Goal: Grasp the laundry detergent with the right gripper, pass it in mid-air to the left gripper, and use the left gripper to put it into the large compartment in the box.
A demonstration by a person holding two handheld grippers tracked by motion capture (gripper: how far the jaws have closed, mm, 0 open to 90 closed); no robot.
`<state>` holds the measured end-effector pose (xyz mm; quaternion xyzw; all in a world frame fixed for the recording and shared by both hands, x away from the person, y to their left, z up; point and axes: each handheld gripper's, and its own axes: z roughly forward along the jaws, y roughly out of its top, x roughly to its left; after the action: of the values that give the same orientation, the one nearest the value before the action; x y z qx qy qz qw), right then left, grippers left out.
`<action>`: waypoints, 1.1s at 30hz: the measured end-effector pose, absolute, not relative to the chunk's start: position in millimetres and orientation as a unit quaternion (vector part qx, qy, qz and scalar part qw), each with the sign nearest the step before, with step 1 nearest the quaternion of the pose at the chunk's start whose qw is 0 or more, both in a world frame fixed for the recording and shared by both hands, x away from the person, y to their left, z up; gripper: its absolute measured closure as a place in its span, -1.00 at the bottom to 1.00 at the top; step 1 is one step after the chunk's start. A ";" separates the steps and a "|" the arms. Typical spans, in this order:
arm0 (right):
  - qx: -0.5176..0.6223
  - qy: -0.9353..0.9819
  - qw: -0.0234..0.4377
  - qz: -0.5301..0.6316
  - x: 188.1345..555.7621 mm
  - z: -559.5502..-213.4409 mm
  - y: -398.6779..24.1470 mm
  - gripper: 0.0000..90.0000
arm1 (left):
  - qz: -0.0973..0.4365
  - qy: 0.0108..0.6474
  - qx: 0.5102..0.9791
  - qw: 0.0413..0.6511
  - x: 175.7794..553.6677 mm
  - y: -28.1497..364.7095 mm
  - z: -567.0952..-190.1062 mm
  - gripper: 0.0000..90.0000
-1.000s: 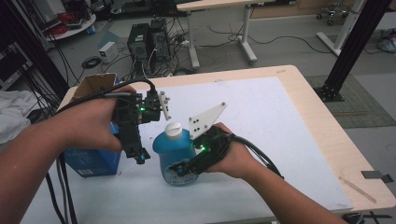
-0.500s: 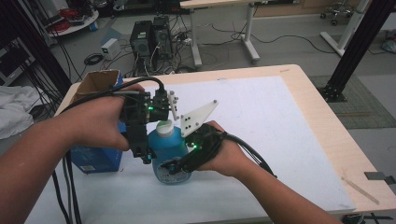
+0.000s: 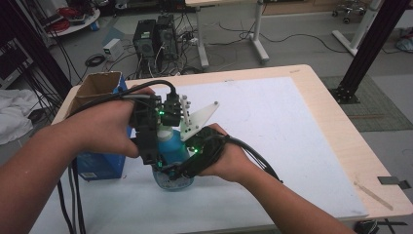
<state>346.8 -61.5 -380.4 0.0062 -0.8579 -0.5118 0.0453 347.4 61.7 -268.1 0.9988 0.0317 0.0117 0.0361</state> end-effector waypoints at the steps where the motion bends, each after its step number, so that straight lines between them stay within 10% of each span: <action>1: 0.006 -0.858 0.045 -0.512 346.8 -380.4 -61.5 0.04 | 0.012 0.032 0.999 0.036 347.4 61.7 -268.1 -0.96; 33: 0.007 -0.856 0.042 -0.515 347.0 -380.3 -58.7 0.05 | 0.015 0.025 0.999 0.025 346.9 59.1 -269.0 -0.77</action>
<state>347.0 -58.7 -380.3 0.0068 -0.8563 -0.5148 0.0419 346.9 59.1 -269.0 0.9992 0.0255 0.0150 0.0252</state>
